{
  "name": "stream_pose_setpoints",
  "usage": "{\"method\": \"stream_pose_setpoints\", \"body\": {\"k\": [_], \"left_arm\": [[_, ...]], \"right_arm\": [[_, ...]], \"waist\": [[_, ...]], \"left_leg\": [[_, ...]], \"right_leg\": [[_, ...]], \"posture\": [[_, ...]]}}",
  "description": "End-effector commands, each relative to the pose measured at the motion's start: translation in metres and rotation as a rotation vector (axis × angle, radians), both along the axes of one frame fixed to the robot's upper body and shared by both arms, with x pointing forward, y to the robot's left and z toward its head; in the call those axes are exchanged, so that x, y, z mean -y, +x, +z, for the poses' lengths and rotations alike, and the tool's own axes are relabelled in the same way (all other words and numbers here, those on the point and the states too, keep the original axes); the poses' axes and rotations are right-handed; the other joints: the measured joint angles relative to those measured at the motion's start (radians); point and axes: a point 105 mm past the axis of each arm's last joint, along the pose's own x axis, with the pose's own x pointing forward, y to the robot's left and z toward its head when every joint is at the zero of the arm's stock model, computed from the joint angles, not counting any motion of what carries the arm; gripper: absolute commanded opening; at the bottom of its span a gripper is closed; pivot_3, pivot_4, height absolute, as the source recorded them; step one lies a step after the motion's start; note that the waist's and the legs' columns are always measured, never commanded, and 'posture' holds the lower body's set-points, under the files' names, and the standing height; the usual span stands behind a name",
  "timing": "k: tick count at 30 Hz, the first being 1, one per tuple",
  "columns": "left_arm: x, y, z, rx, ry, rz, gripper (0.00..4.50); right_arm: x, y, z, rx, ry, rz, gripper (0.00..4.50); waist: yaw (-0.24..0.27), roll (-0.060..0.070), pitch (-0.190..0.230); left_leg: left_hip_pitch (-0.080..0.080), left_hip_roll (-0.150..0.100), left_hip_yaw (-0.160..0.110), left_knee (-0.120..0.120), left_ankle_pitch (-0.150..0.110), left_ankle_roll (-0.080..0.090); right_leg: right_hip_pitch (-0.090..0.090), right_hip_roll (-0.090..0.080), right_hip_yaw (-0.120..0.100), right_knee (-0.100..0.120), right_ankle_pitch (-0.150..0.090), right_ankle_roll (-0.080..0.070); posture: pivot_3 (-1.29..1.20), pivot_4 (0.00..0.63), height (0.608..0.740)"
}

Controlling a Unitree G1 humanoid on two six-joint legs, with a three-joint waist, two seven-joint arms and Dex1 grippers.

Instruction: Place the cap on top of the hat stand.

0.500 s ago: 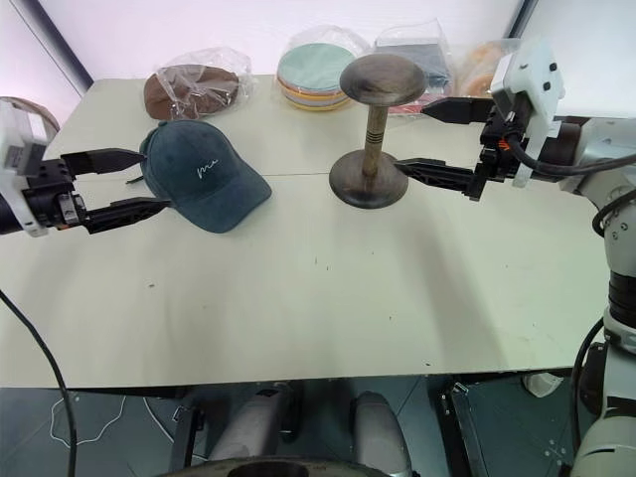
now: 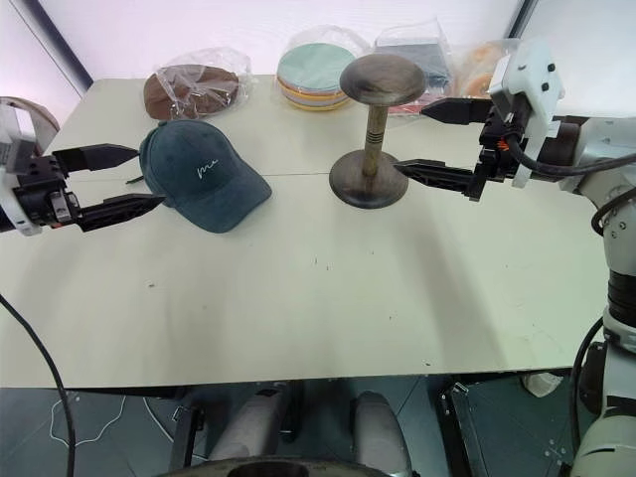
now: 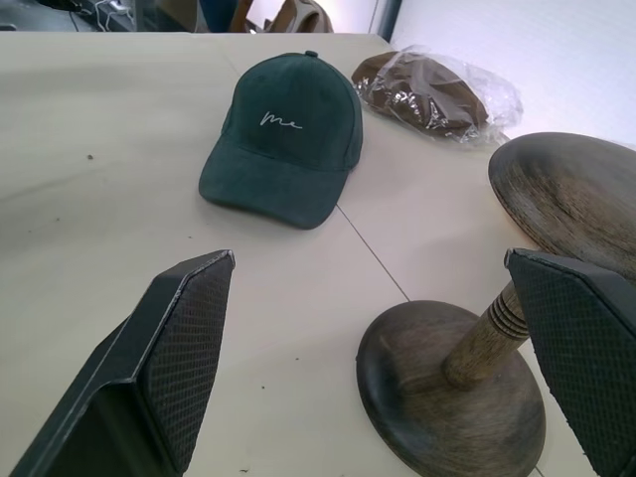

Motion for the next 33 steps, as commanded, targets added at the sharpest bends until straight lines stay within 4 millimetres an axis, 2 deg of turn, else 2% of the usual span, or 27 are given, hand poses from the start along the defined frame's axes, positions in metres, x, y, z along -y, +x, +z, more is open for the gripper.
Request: {"method": "stream_pose_setpoints", "body": {"k": [1,16,26,33], "left_arm": [[-0.001,-0.005,0.012,0.046,0.014,-0.003,4.5],[0.003,-0.006,0.005,0.028,0.051,-0.019,4.5],[0.015,0.008,-0.036,0.08,0.279,0.035,4.5],[0.042,0.026,-0.072,0.204,0.355,0.106,4.5]], "right_arm": [[-0.001,-0.003,0.016,0.07,-0.003,0.009,4.46],[-0.002,-0.003,0.015,0.067,-0.003,0.01,4.46],[-0.005,-0.004,0.005,0.051,-0.008,0.007,4.46],[-0.007,-0.006,-0.003,0.034,-0.006,0.008,4.46]], "waist": [[0.0,0.0,0.0],[0.0,0.0,0.0],[0.003,0.0,0.0],[0.003,0.0,0.0]], "left_leg": [[0.0,0.0,0.0,0.0,0.0,0.0],[0.0,0.0,0.0,0.0,0.0,0.0],[0.0,0.0,0.0,0.0,0.0,0.0],[-0.001,0.0,0.0,0.0,0.0,0.0]], "right_leg": [[0.0,0.0,0.0,0.0,0.0,0.0],[0.0,0.0,0.0,0.0,0.0,0.0],[0.0,0.0,0.0,0.0,0.0,0.0],[0.0,0.0,0.0,0.0,0.0,0.0]], "posture": [[0.0,0.15,0.74],[0.0,0.15,0.74],[0.0,0.15,0.74],[0.0,0.15,0.74]]}}
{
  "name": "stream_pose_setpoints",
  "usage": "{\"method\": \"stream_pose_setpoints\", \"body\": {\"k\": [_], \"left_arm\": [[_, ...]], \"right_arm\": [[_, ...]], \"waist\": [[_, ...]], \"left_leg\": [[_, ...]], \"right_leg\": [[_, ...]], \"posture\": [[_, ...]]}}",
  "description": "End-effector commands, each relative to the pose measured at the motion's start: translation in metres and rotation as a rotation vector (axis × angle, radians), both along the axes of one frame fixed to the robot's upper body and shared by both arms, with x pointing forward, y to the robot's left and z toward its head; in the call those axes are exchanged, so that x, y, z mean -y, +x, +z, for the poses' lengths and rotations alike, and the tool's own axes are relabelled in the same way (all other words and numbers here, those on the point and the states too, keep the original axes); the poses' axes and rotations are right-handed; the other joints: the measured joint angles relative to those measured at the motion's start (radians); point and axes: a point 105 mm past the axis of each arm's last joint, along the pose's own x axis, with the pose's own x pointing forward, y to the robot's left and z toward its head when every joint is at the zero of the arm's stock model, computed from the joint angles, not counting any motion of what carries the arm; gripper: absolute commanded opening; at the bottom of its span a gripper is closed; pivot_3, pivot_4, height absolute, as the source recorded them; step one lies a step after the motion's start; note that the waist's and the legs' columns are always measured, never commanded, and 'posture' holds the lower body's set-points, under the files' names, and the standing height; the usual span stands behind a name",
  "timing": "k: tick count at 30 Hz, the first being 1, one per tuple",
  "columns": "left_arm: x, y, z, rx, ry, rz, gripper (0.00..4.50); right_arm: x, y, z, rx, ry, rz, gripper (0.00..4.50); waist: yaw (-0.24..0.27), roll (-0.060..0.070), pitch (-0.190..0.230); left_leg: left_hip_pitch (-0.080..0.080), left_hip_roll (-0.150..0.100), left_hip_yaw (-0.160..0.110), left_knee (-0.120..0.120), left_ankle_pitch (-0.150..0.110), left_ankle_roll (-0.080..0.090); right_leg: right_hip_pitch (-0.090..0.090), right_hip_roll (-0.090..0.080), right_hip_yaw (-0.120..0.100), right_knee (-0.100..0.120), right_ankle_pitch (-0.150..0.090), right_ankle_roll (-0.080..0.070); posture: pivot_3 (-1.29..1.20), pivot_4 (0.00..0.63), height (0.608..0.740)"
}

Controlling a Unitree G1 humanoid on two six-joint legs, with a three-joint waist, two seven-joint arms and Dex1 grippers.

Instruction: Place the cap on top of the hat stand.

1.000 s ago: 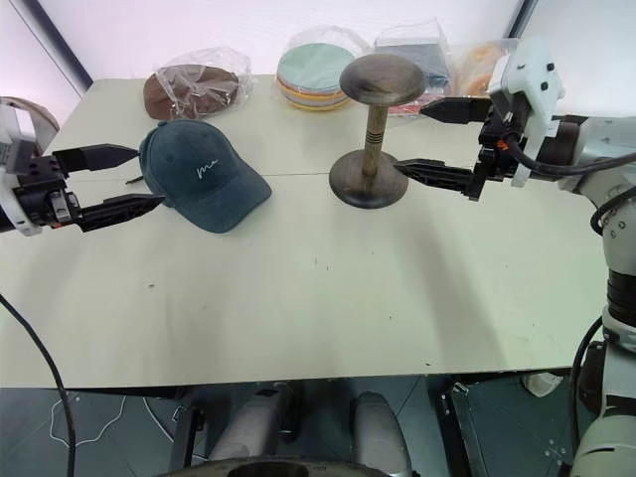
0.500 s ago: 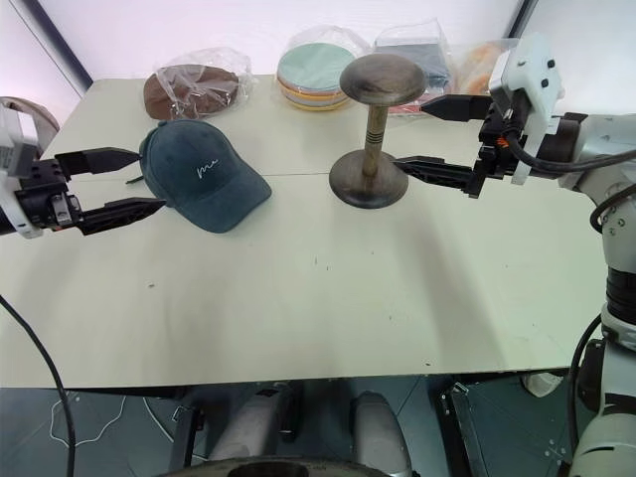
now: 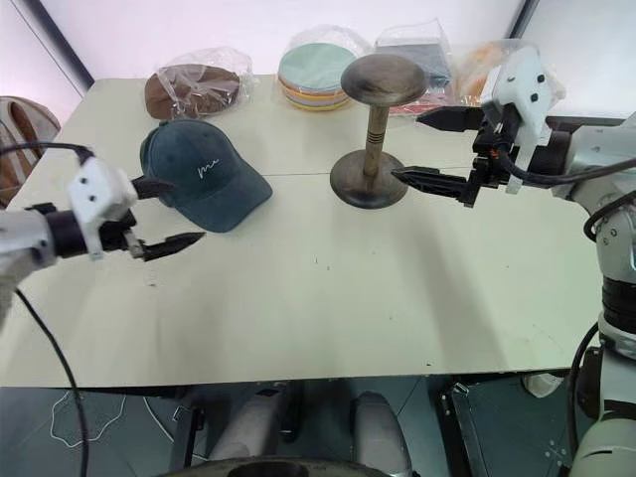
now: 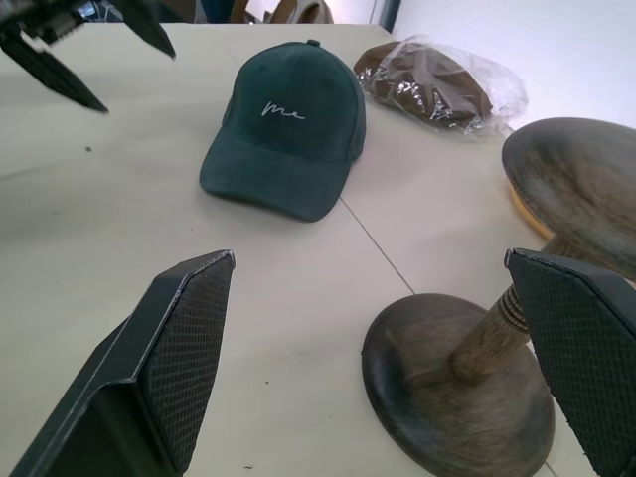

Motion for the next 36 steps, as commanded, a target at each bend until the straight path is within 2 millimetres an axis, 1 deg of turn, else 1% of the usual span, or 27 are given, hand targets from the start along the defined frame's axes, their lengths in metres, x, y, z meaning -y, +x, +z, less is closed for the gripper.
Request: {"method": "stream_pose_setpoints", "body": {"k": [1,3,5,9,12,15,18,21,23,28,32,36], "left_arm": [[0.01,0.008,-0.006,0.125,0.074,0.034,4.5],[0.017,0.013,-0.017,0.175,0.096,0.062,4.5],[0.019,0.017,-0.026,0.225,0.148,0.087,4.5],[0.016,0.023,-0.034,0.332,0.245,0.125,4.5],[0.013,0.027,-0.043,0.424,0.35,0.151,4.5],[0.011,0.032,-0.05,0.479,0.385,0.187,4.5],[0.011,0.036,-0.06,0.481,0.384,0.21,4.5],[0.015,0.039,-0.075,0.46,0.397,0.192,4.5],[0.018,0.039,-0.08,0.446,0.395,0.177,4.5],[0.024,0.049,-0.086,0.47,0.407,0.177,4.5],[0.02,0.062,-0.087,0.504,0.424,0.226,4.5],[0.016,0.073,-0.092,0.524,0.444,0.264,4.5]], "right_arm": [[-0.006,-0.007,0.008,0.051,0.0,0.024,4.46],[-0.006,-0.008,0.005,0.045,-0.001,0.021,4.46],[-0.007,-0.008,0.003,0.041,-0.004,0.02,4.46],[-0.008,-0.01,0.002,0.036,-0.004,0.022,4.46],[-0.009,-0.009,0.002,0.034,-0.004,0.022,4.46],[-0.01,-0.009,0.002,0.034,-0.003,0.025,4.46],[-0.012,-0.009,0.002,0.034,-0.002,0.027,4.46],[-0.012,-0.009,0.003,0.036,0.002,0.029,4.46],[-0.013,-0.009,0.003,0.037,0.002,0.029,4.46],[-0.013,-0.009,0.003,0.039,0.007,0.026,4.46],[-0.013,-0.01,0.003,0.043,0.009,0.022,4.46],[-0.013,-0.01,0.003,0.045,0.012,0.018,4.46]], "waist": [[0.0,0.0,0.0],[0.001,0.0,0.0],[0.001,0.0,0.0],[0.001,0.0,0.0],[0.001,0.0,0.0],[0.001,0.0,0.0],[0.003,0.0,0.0],[0.002,0.0,0.0],[0.002,0.0,0.0],[0.013,0.001,-0.001],[0.024,0.001,-0.001],[0.024,0.0,-0.001]], "left_leg": [[0.0,0.0,0.0,0.0,0.0,0.0],[0.0,0.0,0.0,0.001,0.0,0.0],[-0.001,0.0,0.0,0.002,0.0,0.0],[-0.001,0.0,0.0,0.002,0.0,0.0],[-0.002,0.0,0.0,0.002,0.0,0.0],[-0.002,0.0,0.0,0.002,0.0,0.0],[-0.002,0.0,-0.001,0.002,0.0,0.0],[-0.002,0.0,-0.001,0.003,0.0,0.0],[-0.002,0.0,-0.001,0.003,0.0,0.0],[-0.002,-0.001,-0.001,0.004,0.0,0.0],[-0.002,-0.001,-0.001,0.005,0.0,0.0],[-0.002,-0.001,-0.001,0.006,0.0,0.0]], "right_leg": [[0.0,0.0,0.0,0.0,0.0,0.0],[0.0,0.0,0.0,0.0,0.0,0.0],[0.0,0.0,-0.001,0.0,0.0,0.0],[-0.001,0.0,-0.001,0.001,0.0,0.0],[-0.001,0.0,-0.001,0.001,0.0,0.0],[-0.001,0.0,-0.001,0.001,0.0,0.0],[-0.001,0.0,-0.001,0.001,0.0,0.0],[-0.001,0.0,-0.001,0.001,0.0,0.0],[-0.001,0.0,-0.001,0.001,0.0,0.0],[0.0,0.0,-0.002,0.002,0.001,0.001],[0.0,0.0,-0.002,0.002,0.001,0.002],[0.0,0.0,-0.002,0.002,0.001,0.003]], "posture": [[0.0,0.15,0.74],[0.0,0.15,0.74],[0.0,0.15,0.74],[0.0,0.15,0.74],[0.0,0.15,0.74],[0.0,0.15,0.74],[0.0,0.15,0.74],[0.0,0.15,0.74],[0.0,0.15,0.74],[0.0,0.15,0.74],[0.0,0.15,0.74],[0.0,0.15,0.74]]}}
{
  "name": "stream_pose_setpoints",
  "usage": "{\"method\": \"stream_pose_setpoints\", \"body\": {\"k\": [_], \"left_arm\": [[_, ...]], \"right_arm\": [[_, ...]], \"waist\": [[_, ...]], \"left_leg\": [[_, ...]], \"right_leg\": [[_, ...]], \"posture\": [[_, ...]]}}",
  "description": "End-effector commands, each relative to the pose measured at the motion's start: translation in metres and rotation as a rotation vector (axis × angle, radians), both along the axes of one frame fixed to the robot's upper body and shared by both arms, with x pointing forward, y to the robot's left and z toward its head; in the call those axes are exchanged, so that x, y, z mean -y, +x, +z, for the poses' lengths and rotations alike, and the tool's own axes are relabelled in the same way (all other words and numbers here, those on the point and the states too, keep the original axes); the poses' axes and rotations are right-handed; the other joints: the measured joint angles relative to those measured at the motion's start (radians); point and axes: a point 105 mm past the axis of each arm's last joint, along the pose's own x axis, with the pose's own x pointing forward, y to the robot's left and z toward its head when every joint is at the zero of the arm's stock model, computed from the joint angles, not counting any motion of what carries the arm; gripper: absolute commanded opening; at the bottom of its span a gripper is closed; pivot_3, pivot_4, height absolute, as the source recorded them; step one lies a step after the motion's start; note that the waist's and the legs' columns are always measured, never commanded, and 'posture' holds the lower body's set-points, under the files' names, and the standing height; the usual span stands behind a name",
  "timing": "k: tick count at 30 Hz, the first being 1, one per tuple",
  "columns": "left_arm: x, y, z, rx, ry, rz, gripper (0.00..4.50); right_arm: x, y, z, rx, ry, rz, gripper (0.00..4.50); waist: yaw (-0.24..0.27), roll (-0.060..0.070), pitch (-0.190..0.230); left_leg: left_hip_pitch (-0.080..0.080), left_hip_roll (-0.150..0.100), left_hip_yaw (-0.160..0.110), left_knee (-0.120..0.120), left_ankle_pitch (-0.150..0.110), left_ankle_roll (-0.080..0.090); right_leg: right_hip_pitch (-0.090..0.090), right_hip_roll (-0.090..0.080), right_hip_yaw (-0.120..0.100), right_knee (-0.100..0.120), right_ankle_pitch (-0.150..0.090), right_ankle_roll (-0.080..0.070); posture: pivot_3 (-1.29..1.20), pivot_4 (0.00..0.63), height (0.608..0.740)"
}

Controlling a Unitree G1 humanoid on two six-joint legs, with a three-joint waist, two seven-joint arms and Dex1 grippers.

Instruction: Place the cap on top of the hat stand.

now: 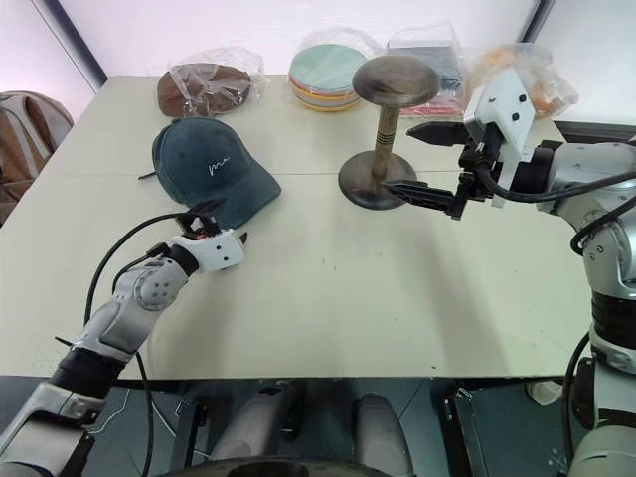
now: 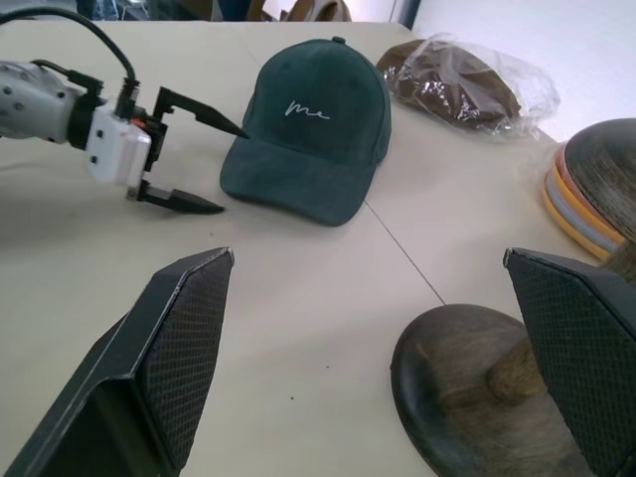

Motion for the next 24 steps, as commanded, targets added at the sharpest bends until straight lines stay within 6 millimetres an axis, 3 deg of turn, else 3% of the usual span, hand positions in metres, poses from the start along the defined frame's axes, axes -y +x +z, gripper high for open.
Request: {"method": "stream_pose_setpoints", "body": {"k": [1,11,22,23,24], "left_arm": [[-0.008,0.008,-0.007,0.014,0.03,0.044,4.5],[-0.017,0.02,-0.011,0.049,0.032,0.12,4.5],[-0.021,0.019,-0.019,0.072,0.033,0.143,4.5],[-0.021,0.018,-0.019,0.077,0.033,0.142,3.96],[-0.021,0.018,-0.018,0.083,0.032,0.142,3.69]], "right_arm": [[-0.004,-0.006,0.012,0.054,0.001,0.013,4.46],[-0.003,-0.006,0.015,0.063,-0.001,0.004,4.46],[-0.003,-0.006,0.017,0.068,-0.006,0.006,4.46],[-0.003,-0.006,0.017,0.068,-0.006,0.006,4.5],[-0.003,-0.006,0.017,0.068,-0.006,0.006,4.5]], "waist": [[0.0,0.0,0.0],[-0.001,0.001,-0.001],[-0.003,0.001,-0.001],[-0.004,0.001,-0.001],[-0.006,0.001,-0.001]], "left_leg": [[0.0,0.0,0.0,0.0,0.0,0.0],[0.0,0.0,0.0,0.001,0.0,0.0],[0.0,0.0,0.0,0.001,0.0,0.0],[0.0,0.0,0.0,0.001,0.0,0.0],[0.0,0.0,0.0,0.001,0.0,0.0]], "right_leg": [[0.0,0.0,0.0,0.0,0.0,0.0],[0.0,0.0,0.0,0.003,0.0,0.0],[0.0,0.001,0.0,0.003,0.0,0.0],[0.0,0.001,0.0,0.003,0.0,0.0],[0.0,0.001,0.0,0.003,0.0,0.0]], "posture": [[0.0,0.15,0.74],[0.0,0.15,0.74],[0.0,0.15,0.74],[0.0,0.15,0.74],[0.0,0.15,0.74]]}}
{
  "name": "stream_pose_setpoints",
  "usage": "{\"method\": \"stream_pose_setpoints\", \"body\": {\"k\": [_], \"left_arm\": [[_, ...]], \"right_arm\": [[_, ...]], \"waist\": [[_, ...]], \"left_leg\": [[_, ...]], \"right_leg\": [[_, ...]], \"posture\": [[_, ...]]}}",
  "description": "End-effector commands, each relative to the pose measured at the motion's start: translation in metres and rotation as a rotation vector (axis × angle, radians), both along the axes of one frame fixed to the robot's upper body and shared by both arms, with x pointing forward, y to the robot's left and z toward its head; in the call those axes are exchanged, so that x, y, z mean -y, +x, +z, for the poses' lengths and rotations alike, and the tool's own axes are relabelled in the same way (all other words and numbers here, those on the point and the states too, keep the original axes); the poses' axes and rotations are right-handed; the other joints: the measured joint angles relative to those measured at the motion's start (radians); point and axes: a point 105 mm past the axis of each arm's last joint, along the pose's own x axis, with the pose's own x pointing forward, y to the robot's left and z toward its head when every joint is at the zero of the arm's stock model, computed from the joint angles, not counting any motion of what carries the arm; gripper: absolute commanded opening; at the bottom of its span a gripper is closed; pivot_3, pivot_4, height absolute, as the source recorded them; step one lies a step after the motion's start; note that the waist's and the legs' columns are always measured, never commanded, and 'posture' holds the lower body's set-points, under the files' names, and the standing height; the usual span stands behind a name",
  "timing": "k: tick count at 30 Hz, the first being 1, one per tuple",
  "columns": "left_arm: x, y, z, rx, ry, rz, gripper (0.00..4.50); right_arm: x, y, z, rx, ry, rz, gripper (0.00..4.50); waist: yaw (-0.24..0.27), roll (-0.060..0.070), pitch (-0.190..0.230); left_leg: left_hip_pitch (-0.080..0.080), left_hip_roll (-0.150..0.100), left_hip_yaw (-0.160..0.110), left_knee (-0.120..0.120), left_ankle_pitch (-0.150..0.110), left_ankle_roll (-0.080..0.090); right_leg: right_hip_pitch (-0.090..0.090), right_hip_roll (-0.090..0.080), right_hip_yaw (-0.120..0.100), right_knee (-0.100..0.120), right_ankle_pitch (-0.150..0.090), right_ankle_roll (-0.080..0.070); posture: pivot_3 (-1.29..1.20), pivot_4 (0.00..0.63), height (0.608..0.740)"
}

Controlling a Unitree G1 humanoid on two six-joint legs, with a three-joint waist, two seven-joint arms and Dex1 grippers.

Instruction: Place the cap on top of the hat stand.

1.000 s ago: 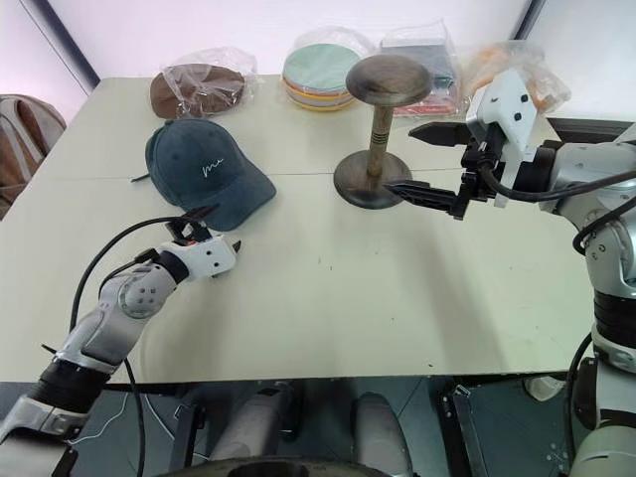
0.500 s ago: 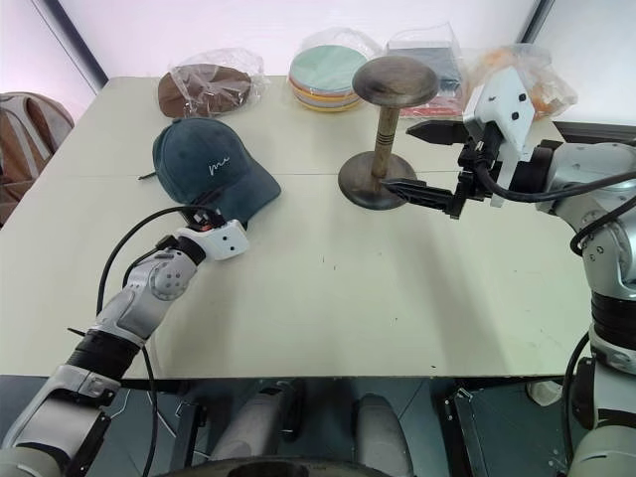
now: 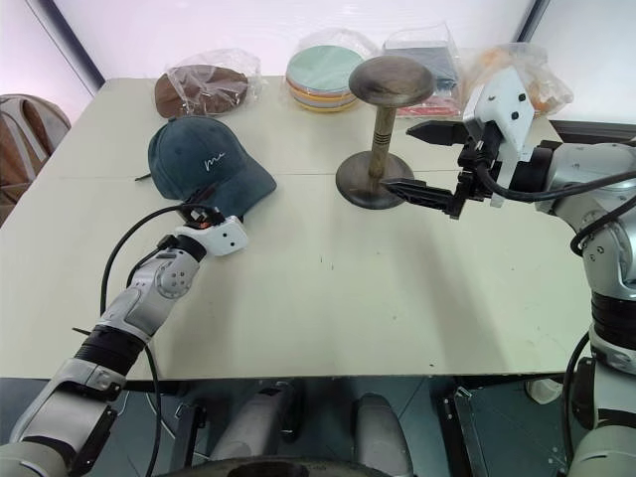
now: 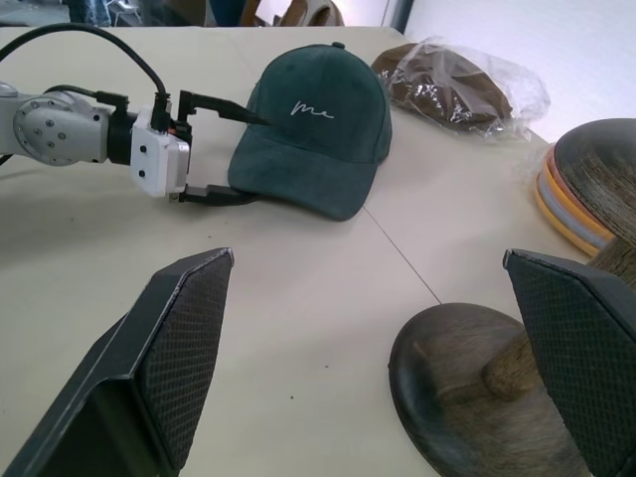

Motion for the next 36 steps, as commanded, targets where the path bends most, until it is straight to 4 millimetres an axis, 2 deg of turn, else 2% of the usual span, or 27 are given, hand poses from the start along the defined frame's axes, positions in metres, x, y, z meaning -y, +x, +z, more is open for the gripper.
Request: {"method": "stream_pose_setpoints", "body": {"k": [1,7,14,19,26,32,36], "left_arm": [[-0.014,-0.002,-0.014,-0.029,0.034,0.05,3.21],[-0.013,-0.003,-0.012,0.004,0.032,0.046,0.05],[-0.016,-0.004,-0.005,0.064,0.034,0.058,0.05],[-0.02,-0.007,0.013,0.166,0.028,0.075,0.05],[-0.021,-0.012,0.027,0.274,0.022,0.072,0.05],[-0.012,-0.017,0.043,0.33,-0.007,0.029,0.05],[-0.004,-0.019,0.065,0.399,-0.025,-0.003,0.05]], "right_arm": [[-0.003,-0.007,0.016,0.07,-0.015,0.017,4.5],[-0.003,-0.007,0.016,0.07,-0.018,0.018,4.5],[-0.003,-0.008,0.016,0.068,-0.02,0.018,4.5],[-0.002,-0.008,0.017,0.067,-0.022,0.018,4.5],[-0.002,-0.007,0.017,0.065,-0.025,0.02,4.5],[-0.002,-0.005,0.018,0.067,-0.029,0.02,4.5],[-0.002,-0.005,0.019,0.067,-0.033,0.021,4.5]], "waist": [[-0.004,0.0,0.0],[0.002,0.004,-0.003],[0.003,0.004,-0.003],[0.002,0.004,-0.003],[0.002,0.004,-0.003],[0.003,0.004,-0.003],[0.003,0.004,-0.003]], "left_leg": [[0.0,0.0,0.0,0.0,0.0,0.0],[0.0,0.0,0.0,0.0,0.0,0.0],[0.0,0.0,0.0,0.0,0.0,0.0],[0.0,0.0,0.0,0.0,0.0,0.0],[0.0,0.0,0.0,0.0,0.0,0.0],[-0.002,0.0,0.0,0.0,0.0,0.0],[-0.003,0.0,0.0,0.001,0.0,0.0]], "right_leg": [[0.0,0.0,0.0,0.0,0.0,0.0],[0.0,0.0,0.0,0.0,0.0,0.0],[0.0,0.0,0.0,0.0,0.0,0.0],[0.0,0.0,0.0,0.0,0.0,0.0],[0.0,0.0,0.0,0.0,0.0,0.0],[-0.001,0.0,0.0,0.0,0.0,0.0],[-0.003,0.0,0.0,0.0,0.0,0.0]], "posture": [[0.0,0.15,0.74],[0.0,0.15,0.74],[0.0,0.15,0.74],[0.0,0.15,0.74],[0.0,0.15,0.74],[0.0,0.15,0.74],[0.0,0.15,0.74]]}}
